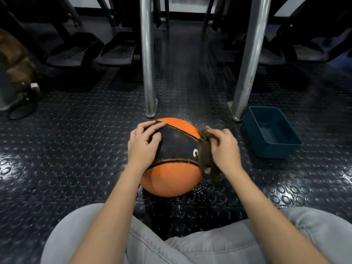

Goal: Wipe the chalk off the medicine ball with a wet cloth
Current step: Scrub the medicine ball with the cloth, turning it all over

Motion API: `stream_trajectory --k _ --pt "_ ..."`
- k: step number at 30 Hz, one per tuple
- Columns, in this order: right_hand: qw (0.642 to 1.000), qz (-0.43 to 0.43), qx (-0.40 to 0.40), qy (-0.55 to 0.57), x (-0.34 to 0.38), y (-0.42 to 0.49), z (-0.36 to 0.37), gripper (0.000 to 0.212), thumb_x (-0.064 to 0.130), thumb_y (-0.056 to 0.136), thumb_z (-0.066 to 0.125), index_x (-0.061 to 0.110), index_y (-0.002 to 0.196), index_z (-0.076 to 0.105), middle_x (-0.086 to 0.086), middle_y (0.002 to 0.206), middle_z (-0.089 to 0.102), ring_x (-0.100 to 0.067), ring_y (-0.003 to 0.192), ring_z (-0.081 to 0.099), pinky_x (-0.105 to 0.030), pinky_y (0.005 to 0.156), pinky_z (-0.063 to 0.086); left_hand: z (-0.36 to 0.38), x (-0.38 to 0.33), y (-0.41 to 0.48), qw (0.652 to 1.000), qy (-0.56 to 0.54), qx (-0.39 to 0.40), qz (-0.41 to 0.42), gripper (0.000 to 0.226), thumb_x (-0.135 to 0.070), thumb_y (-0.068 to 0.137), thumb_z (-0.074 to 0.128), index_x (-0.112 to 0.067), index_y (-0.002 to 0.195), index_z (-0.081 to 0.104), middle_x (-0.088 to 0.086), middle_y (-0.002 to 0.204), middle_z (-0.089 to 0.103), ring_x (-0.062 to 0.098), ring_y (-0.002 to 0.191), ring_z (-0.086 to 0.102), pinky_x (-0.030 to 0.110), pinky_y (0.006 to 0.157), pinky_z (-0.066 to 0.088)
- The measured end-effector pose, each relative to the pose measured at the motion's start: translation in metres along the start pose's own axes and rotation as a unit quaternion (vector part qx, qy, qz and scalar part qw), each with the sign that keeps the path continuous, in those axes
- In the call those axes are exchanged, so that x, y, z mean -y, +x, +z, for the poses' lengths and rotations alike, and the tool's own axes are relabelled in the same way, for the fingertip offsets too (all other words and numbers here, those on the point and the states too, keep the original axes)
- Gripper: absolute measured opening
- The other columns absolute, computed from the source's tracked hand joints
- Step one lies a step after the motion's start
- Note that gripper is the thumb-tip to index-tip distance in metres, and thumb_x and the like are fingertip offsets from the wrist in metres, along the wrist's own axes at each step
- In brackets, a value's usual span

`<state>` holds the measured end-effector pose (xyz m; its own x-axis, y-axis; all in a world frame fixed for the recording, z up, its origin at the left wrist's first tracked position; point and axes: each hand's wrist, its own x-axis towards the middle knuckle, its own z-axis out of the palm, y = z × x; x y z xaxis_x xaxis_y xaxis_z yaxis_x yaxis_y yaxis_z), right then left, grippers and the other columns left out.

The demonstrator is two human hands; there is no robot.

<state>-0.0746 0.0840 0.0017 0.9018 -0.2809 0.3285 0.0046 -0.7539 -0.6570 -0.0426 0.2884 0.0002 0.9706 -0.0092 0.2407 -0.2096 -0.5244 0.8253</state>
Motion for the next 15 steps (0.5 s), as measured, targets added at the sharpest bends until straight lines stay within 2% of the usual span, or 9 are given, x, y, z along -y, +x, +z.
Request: stream_trajectory --k 2,3,5,7,9,10,11,13,15 --pt "0.996 -0.015 -0.08 0.048 0.0 0.003 -0.015 0.03 0.002 0.091 0.052 0.014 0.114 0.066 -0.003 0.099 0.054 -0.013 0.094 0.052 -0.006 0.078 0.036 0.002 -0.002 0.0 1.0 -0.005 0.009 0.013 0.031 -0.041 0.082 0.037 -0.062 0.1 0.051 -0.037 0.112 0.041 -0.001 0.114 0.03 0.025 0.101 0.019" --pt "0.991 -0.042 -0.1 0.075 0.005 0.003 -0.018 0.029 0.0 0.09 0.053 0.013 0.112 0.066 -0.002 0.098 0.054 -0.008 0.091 0.05 -0.002 0.078 0.033 0.003 -0.002 0.001 1.0 -0.012 0.01 0.017 0.03 -0.041 0.082 0.039 -0.06 0.101 0.053 -0.037 0.112 0.042 -0.001 0.114 0.03 0.025 0.101 0.02" --pt "0.992 -0.083 -0.04 0.085 0.01 0.001 -0.012 0.03 0.0 0.089 0.052 0.014 0.112 0.067 -0.003 0.099 0.056 -0.009 0.092 0.051 -0.01 0.084 0.038 0.002 -0.002 0.001 0.999 -0.026 0.013 0.018 0.03 -0.045 0.081 0.042 -0.053 0.105 0.056 -0.035 0.112 0.044 -0.001 0.113 0.032 0.028 0.103 0.024" --pt "0.996 -0.051 0.043 0.053 0.005 -0.007 -0.002 0.031 0.003 0.091 0.051 0.018 0.114 0.066 -0.002 0.1 0.055 -0.016 0.095 0.054 -0.019 0.084 0.041 0.002 -0.001 -0.001 1.0 -0.023 -0.008 -0.007 0.043 -0.055 0.077 0.045 -0.045 0.116 0.057 -0.027 0.116 0.046 0.003 0.115 0.034 0.036 0.108 0.027" --pt "0.998 -0.021 0.0 0.066 -0.003 -0.002 -0.008 0.032 0.002 0.09 0.053 0.016 0.115 0.066 -0.002 0.101 0.056 -0.015 0.097 0.054 -0.008 0.084 0.035 0.0 0.0 0.0 0.995 -0.016 -0.026 -0.098 0.069 -0.065 0.069 0.051 -0.036 0.131 0.049 -0.013 0.131 0.043 0.012 0.126 0.031 0.044 0.111 0.025" --pt "0.995 0.006 -0.039 0.09 -0.006 0.001 -0.015 0.031 0.003 0.09 0.054 0.015 0.117 0.065 -0.003 0.103 0.058 -0.013 0.098 0.053 -0.006 0.087 0.033 -0.001 0.001 0.001 0.987 -0.024 -0.022 -0.159 0.084 -0.069 0.064 0.054 -0.032 0.138 0.043 -0.007 0.139 0.037 0.017 0.133 0.028 0.047 0.112 0.024" --pt "0.988 0.046 -0.07 0.128 -0.008 0.006 -0.022 0.029 0.005 0.09 0.056 0.014 0.117 0.064 -0.003 0.107 0.061 -0.012 0.101 0.055 -0.01 0.092 0.036 -0.002 0.003 0.002 0.976 -0.046 -0.017 -0.211 0.096 -0.072 0.061 0.059 -0.029 0.143 0.036 -0.002 0.145 0.031 0.022 0.137 0.025 0.048 0.113 0.024" --pt "0.948 0.159 -0.089 0.262 -0.013 0.016 -0.033 0.018 0.013 0.092 0.056 0.015 0.105 0.068 -0.005 0.105 0.067 -0.017 0.101 0.061 -0.029 0.093 0.047 -0.003 0.01 0.006 0.953 -0.114 -0.009 -0.281 0.107 -0.075 0.059 0.067 -0.026 0.146 0.03 0.004 0.15 0.025 0.028 0.137 0.028 0.048 0.112 0.027" --pt "0.873 0.27 -0.049 0.402 -0.018 0.021 -0.032 0.016 0.018 0.094 0.054 0.015 0.09 0.068 -0.008 0.092 0.07 -0.023 0.089 0.066 -0.037 0.082 0.053 -0.006 0.02 0.011 0.931 -0.169 -0.009 -0.324 0.115 -0.082 0.048 0.067 -0.025 0.143 0.036 0.005 0.146 0.034 0.028 0.129 0.041 0.047 0.108 0.035"
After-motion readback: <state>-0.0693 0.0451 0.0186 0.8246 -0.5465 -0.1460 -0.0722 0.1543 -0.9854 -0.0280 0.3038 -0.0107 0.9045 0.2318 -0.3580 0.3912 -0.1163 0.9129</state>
